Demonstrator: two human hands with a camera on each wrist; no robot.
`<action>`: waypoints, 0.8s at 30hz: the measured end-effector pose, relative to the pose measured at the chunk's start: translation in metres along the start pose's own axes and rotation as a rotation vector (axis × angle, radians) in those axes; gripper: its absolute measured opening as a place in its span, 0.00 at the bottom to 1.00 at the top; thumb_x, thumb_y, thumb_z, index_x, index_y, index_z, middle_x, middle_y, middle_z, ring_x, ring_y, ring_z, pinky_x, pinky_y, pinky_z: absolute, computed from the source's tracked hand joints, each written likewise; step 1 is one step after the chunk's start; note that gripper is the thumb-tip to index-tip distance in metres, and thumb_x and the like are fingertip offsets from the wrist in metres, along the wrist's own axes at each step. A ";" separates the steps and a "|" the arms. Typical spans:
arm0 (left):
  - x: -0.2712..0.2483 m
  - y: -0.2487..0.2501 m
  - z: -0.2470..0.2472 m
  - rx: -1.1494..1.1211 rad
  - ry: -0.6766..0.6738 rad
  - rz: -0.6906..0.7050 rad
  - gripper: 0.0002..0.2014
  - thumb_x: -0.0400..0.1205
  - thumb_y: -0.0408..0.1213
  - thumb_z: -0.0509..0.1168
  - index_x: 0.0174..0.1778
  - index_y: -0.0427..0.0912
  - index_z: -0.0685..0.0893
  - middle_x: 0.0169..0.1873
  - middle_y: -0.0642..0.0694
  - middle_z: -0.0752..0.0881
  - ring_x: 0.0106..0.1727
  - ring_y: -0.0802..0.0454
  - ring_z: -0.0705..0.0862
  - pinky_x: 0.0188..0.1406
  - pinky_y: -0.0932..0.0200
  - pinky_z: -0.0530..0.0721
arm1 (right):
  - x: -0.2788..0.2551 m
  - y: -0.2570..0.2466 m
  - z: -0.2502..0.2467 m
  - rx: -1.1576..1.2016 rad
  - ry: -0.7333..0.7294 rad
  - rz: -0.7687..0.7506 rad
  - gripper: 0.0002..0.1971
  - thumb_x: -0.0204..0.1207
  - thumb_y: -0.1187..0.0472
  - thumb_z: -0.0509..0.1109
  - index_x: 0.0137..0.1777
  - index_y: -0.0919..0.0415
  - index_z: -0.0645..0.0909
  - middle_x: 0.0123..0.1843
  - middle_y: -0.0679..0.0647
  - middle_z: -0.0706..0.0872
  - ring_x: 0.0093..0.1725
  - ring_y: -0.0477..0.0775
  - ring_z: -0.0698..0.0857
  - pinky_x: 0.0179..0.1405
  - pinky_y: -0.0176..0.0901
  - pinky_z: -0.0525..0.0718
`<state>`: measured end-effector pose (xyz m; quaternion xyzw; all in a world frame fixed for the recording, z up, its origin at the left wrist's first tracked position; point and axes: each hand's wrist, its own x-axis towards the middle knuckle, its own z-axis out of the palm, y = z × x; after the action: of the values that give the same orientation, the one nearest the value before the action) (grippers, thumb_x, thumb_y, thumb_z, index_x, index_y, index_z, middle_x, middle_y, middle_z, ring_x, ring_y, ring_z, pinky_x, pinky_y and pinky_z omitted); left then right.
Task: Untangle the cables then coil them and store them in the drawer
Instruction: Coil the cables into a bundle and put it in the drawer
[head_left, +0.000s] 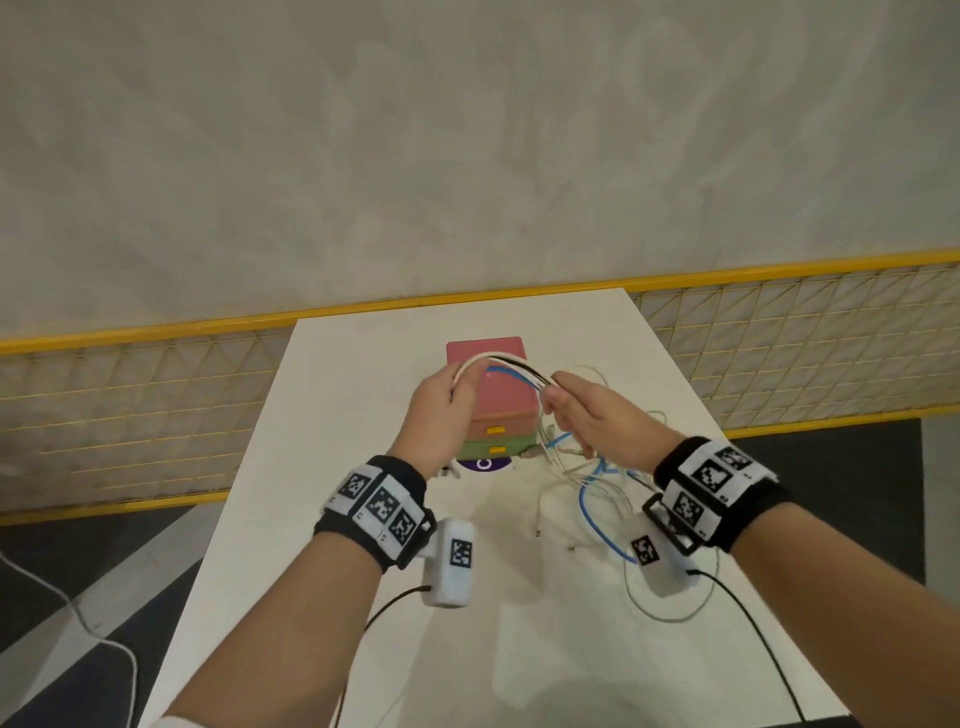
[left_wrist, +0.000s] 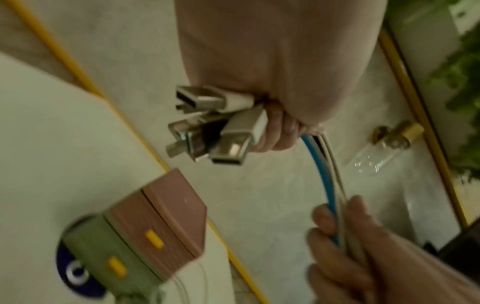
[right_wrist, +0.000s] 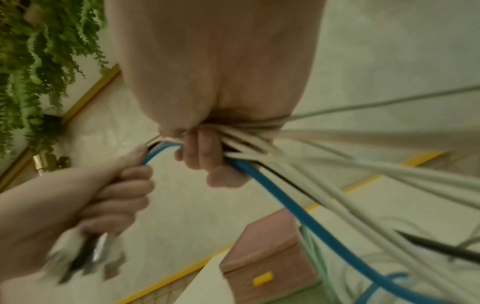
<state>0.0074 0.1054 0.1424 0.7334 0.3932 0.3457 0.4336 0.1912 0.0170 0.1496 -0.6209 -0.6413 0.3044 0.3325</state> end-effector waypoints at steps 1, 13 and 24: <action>0.000 0.004 0.006 -0.090 0.040 -0.048 0.14 0.88 0.51 0.54 0.40 0.53 0.79 0.25 0.58 0.74 0.26 0.60 0.72 0.28 0.61 0.71 | 0.000 -0.001 0.010 0.009 0.041 -0.010 0.14 0.86 0.52 0.49 0.43 0.51 0.72 0.31 0.45 0.71 0.23 0.40 0.70 0.24 0.43 0.77; -0.009 0.024 0.030 -0.474 0.093 -0.236 0.16 0.73 0.41 0.78 0.28 0.43 0.78 0.21 0.46 0.72 0.21 0.53 0.70 0.19 0.62 0.68 | 0.008 -0.025 0.049 -0.013 0.177 -0.082 0.12 0.86 0.61 0.51 0.56 0.62 0.75 0.29 0.44 0.76 0.25 0.41 0.76 0.28 0.33 0.73; 0.003 0.033 0.010 -0.492 0.396 -0.110 0.19 0.86 0.46 0.61 0.31 0.41 0.77 0.26 0.46 0.84 0.29 0.50 0.82 0.34 0.51 0.82 | -0.013 0.000 0.060 -0.118 0.003 -0.191 0.07 0.85 0.56 0.54 0.48 0.57 0.67 0.31 0.45 0.74 0.29 0.44 0.77 0.33 0.39 0.78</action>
<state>0.0260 0.0941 0.1692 0.5027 0.4137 0.5426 0.5307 0.1430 0.0053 0.1131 -0.5759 -0.7138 0.2320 0.3241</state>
